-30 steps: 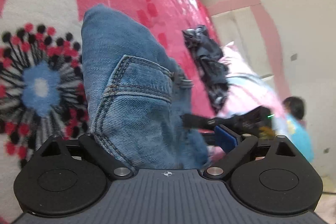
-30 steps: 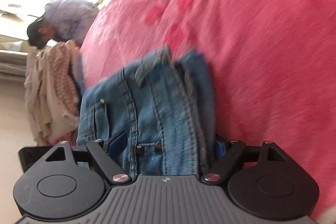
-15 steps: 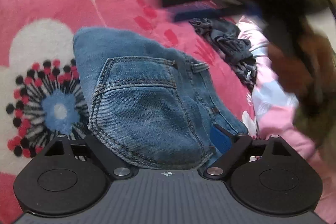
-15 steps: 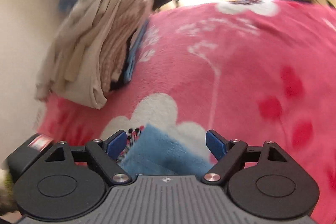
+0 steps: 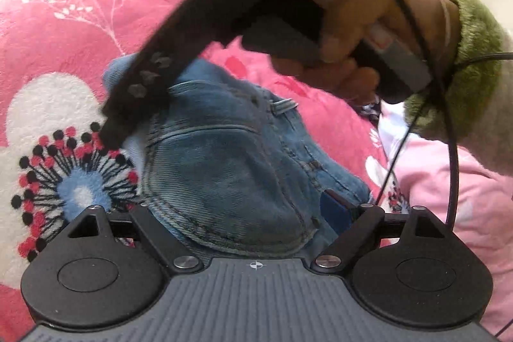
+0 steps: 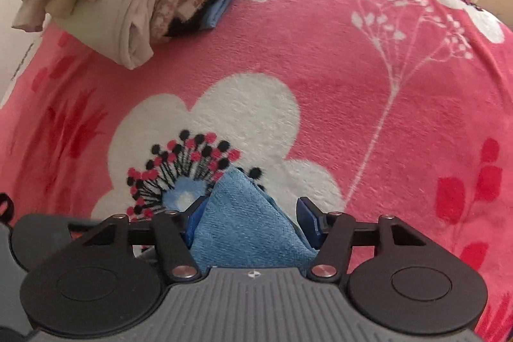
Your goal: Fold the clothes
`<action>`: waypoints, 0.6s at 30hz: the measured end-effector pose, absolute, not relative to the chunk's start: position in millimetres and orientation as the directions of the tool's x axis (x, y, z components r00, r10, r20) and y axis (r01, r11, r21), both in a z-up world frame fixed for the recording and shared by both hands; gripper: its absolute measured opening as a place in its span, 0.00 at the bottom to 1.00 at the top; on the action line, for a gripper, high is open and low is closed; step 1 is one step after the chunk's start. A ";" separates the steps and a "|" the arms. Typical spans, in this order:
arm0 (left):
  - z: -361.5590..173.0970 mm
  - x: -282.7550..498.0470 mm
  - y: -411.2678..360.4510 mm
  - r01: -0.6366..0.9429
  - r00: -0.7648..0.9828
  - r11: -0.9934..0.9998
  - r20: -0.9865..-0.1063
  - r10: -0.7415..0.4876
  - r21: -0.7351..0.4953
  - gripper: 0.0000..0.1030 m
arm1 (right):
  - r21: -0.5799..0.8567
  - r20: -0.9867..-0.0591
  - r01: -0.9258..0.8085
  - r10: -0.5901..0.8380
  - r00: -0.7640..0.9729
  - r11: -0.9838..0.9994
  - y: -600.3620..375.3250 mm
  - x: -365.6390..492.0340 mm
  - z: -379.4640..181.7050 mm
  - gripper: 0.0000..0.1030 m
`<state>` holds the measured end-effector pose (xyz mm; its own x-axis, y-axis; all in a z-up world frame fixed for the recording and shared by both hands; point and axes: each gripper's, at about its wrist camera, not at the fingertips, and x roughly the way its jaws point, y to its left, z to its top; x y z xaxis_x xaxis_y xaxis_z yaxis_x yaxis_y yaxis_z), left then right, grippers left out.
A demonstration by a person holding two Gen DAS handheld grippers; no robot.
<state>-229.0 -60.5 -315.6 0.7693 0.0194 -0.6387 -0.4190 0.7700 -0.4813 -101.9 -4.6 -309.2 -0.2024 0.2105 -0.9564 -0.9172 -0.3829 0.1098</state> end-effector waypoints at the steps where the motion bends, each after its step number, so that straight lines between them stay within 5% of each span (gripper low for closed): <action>1: -315.7 -230.3 -58.7 -0.432 0.766 0.767 -0.642 0.035 -0.474 0.89 | 0.098 -0.958 -0.918 0.214 -0.192 -0.384 -6.3 -101.5 -307.6 0.60; 13: -356.7 -215.1 -21.0 -0.423 0.809 0.527 -0.569 -0.148 -0.737 0.93 | 0.144 -0.932 -0.922 0.265 -0.248 -0.359 -17.0 -90.9 -296.2 0.60; 16: -356.7 -212.1 -22.6 -0.419 0.805 0.533 -0.572 -0.156 -0.735 0.90 | 0.227 -0.855 -0.922 0.389 -0.343 -0.315 -32.6 -72.1 -281.4 0.61; 18: -357.9 -213.3 -22.1 -0.441 0.792 0.534 -0.593 -0.147 -0.722 0.79 | 0.335 -0.770 -0.920 0.502 -0.393 -0.206 -50.1 -39.3 -265.8 0.63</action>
